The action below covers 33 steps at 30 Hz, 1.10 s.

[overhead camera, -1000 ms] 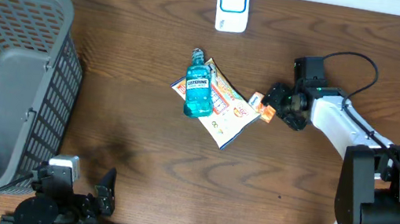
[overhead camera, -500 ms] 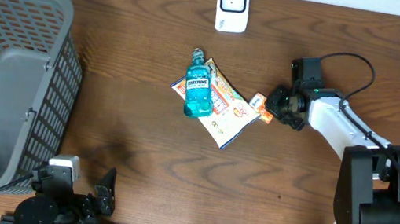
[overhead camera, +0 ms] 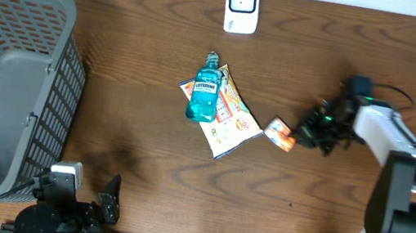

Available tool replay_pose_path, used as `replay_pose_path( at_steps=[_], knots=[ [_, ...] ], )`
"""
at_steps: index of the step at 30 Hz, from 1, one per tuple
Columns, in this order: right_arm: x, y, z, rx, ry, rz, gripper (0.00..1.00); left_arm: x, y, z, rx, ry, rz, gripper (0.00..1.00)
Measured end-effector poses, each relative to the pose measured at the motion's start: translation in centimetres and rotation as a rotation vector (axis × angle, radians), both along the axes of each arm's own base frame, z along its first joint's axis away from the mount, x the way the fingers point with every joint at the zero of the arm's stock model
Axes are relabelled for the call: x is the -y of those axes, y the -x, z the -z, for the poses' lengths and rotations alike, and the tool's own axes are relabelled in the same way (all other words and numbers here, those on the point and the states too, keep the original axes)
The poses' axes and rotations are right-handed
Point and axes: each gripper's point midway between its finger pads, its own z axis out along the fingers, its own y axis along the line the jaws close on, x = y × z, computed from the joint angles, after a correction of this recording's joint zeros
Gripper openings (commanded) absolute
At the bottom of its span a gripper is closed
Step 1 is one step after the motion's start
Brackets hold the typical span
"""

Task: Scan the item barcode
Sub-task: 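Lift the orange Kleenex pack and pull it toward the right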

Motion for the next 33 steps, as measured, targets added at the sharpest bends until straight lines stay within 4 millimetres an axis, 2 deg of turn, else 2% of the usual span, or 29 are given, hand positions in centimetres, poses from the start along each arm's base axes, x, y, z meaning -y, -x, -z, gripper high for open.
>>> replay_pose_path(
  at_steps=[2, 6, 12, 15, 22, 25, 28, 33],
  knots=[
    [1.7, 1.4, -1.0, -0.049, -0.023, 0.039, 0.02, 0.0, 0.0, 0.0, 0.000, 0.000, 0.000, 0.99],
    [3.0, 4.5, -3.8, -0.110, -0.056, 0.050, 0.02, 0.0, 0.0, 0.0, 0.000, 0.000, 0.000, 0.99],
    [0.9, 10.2, -7.7, -0.324, -0.185, 0.033, 0.01, 0.0, 0.0, 0.0, 0.000, 0.000, 0.000, 0.99],
    [0.1, 11.8, -8.9, -0.376, -0.239, -0.003, 0.01, 0.0, 0.0, 0.0, 0.000, 0.000, 0.000, 0.99],
    [-1.6, 14.5, -11.3, -0.370, -0.360, -0.189, 0.01, 0.0, 0.0, 0.0, 0.000, 0.000, 0.000, 0.99],
    [-2.2, 15.1, -12.0, -0.368, -0.416, -0.214, 0.01, 0.0, 0.0, 0.0, 0.000, 0.000, 0.000, 0.99],
    [-2.8, 16.0, -11.9, -0.379, -0.468, -0.214, 0.01, 0.0, 0.0, 0.0, 0.000, 0.000, 0.000, 0.99],
    [-3.5, 18.2, -9.9, -0.412, -0.525, -0.197, 0.01, 0.0, 0.0, 0.0, 0.000, 0.000, 0.000, 0.99]
  ],
)
